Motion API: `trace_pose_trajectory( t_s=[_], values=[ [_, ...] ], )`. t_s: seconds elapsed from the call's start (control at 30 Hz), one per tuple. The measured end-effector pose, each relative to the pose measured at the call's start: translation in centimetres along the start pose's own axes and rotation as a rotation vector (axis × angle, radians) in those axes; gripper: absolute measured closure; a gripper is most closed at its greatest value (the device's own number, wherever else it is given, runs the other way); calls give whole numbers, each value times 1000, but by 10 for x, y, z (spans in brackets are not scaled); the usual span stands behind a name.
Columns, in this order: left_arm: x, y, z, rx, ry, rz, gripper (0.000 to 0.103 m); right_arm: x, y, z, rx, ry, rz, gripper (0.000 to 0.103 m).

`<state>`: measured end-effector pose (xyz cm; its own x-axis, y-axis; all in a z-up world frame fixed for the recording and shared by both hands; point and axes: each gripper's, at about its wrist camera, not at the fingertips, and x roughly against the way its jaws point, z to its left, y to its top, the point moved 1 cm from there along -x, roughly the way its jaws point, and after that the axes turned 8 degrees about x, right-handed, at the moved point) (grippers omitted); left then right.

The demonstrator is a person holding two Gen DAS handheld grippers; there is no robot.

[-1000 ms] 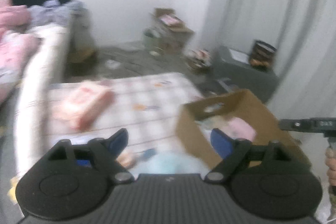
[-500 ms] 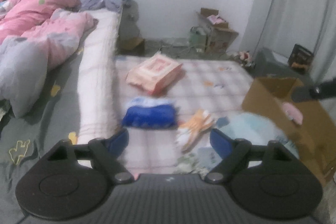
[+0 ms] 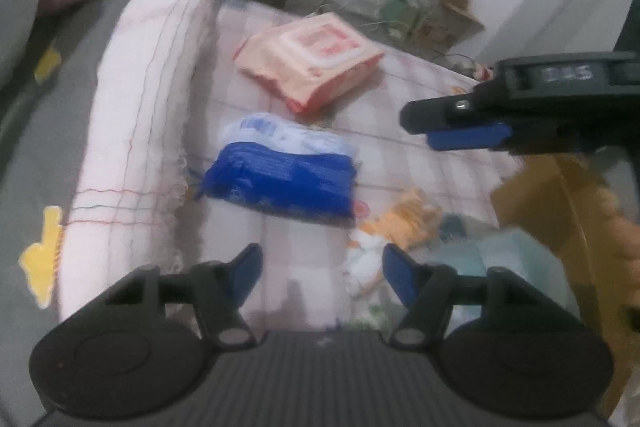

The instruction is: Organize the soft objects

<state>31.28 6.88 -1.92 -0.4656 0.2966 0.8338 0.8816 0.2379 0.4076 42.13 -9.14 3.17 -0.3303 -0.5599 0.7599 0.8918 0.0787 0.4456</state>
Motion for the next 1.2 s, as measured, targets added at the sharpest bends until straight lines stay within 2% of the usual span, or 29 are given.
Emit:
trace_pose_trajectory(
  t_s=[0.2, 0.3, 0.43, 0.63, 0.8, 0.97, 1.07, 1.2],
  values=[
    [-33, 25, 7, 43, 42, 11, 39, -81, 39, -44, -55, -31, 84, 60],
    [-46, 34, 9, 63, 66, 22, 44, -112, 46, -59, -65, -63, 115, 59],
    [-60, 40, 14, 104, 80, 39, 55, -141, 41, -72, -97, -24, 167, 59],
    [-70, 41, 21, 158, 89, 60, 58, -137, 33, -68, -93, 52, 195, 59],
    [-71, 43, 21, 197, 63, 89, 61, -124, 29, -62, -85, 75, 203, 67],
    [-69, 40, 13, 169, 51, 109, 61, -95, 25, -53, -89, 116, 172, 72],
    [-67, 33, 14, 165, 41, 128, 61, -76, 19, -47, -111, 171, 152, 76],
    [-66, 19, 19, 164, 38, 158, 61, -61, 6, -28, -89, 198, 157, 78]
  ],
)
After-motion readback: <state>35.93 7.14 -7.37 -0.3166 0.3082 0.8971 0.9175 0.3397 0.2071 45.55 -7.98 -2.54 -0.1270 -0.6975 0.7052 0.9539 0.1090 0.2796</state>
